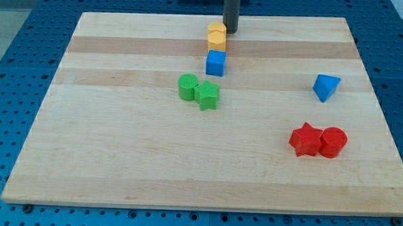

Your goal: Slightly push the cube upwards

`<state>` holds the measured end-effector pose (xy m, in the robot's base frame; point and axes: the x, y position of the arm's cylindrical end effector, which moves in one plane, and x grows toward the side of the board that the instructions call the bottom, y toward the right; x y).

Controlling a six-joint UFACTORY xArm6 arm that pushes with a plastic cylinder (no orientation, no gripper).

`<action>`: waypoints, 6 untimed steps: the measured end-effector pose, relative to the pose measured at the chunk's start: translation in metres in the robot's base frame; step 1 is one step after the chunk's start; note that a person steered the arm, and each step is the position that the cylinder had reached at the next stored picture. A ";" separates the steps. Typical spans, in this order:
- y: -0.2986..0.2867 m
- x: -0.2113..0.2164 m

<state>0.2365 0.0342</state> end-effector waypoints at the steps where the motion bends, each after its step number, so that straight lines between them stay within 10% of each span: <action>1: 0.007 0.000; 6: 0.064 0.112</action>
<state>0.3489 0.0984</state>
